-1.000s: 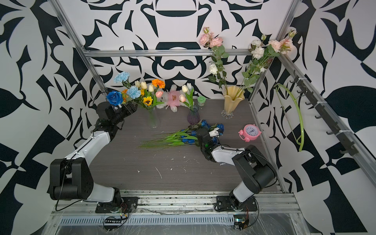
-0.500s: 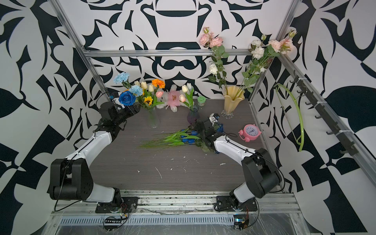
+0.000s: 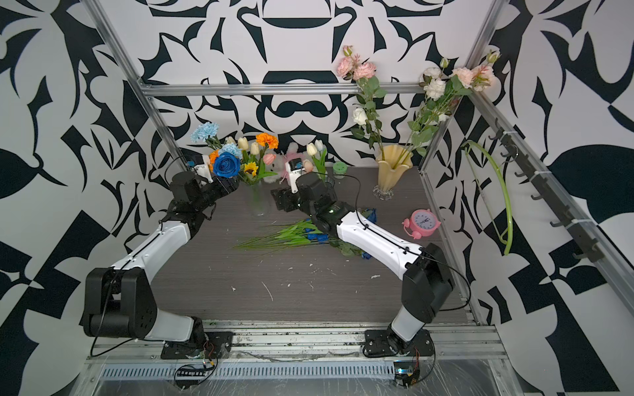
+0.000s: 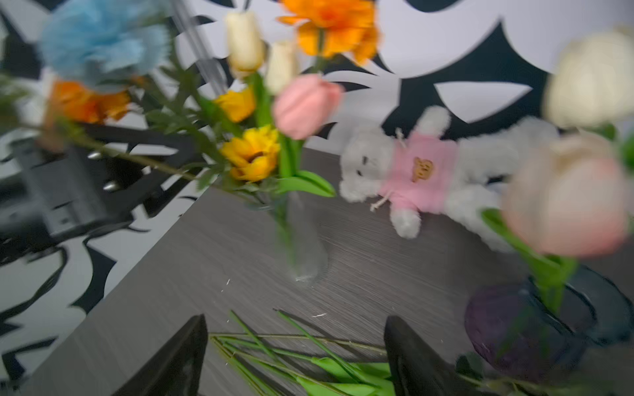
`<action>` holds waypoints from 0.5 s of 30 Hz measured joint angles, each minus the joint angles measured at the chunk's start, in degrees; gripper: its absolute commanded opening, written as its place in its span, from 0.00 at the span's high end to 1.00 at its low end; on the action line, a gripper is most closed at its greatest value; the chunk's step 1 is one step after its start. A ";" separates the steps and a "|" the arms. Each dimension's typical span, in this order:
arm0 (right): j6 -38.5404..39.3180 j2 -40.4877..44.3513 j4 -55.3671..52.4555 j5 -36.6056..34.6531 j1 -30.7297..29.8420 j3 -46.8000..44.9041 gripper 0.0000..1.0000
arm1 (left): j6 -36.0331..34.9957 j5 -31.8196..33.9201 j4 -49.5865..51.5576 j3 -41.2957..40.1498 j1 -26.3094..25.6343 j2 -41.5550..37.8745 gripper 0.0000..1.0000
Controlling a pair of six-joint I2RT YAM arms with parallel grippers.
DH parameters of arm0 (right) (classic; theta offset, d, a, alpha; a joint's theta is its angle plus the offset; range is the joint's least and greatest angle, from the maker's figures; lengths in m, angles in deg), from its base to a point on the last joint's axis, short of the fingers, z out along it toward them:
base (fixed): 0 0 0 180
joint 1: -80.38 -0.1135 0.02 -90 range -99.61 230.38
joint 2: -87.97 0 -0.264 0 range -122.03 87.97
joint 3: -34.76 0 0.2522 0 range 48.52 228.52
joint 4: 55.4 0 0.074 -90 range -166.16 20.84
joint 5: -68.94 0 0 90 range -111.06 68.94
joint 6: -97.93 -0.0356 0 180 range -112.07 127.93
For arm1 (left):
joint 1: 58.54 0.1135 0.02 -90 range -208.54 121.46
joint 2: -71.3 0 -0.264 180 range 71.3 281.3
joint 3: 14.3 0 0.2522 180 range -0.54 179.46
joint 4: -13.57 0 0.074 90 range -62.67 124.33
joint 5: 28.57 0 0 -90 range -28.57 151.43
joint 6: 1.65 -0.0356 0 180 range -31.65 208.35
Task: Pick out blue flowers from the vase
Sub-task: Place the flower at the center of the board, then pick up the flower from the vase.
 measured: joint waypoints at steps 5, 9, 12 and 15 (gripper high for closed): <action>10.03 -2.01 3.58 3.17 -3.21 0.44 0.24 | -0.13 0.24 0.22 0.00 0.00 -0.68 0.23; 13.11 -5.09 7.89 5.77 -3.30 1.99 0.26 | -0.55 0.46 0.76 0.00 0.00 -1.29 0.23; 13.77 -7.37 12.02 6.78 -3.45 3.52 0.29 | -0.98 0.68 1.27 0.00 0.00 -1.49 0.23; 13.75 -9.01 17.29 6.73 -3.87 4.24 0.29 | -1.16 0.79 1.51 0.00 0.00 -1.49 0.23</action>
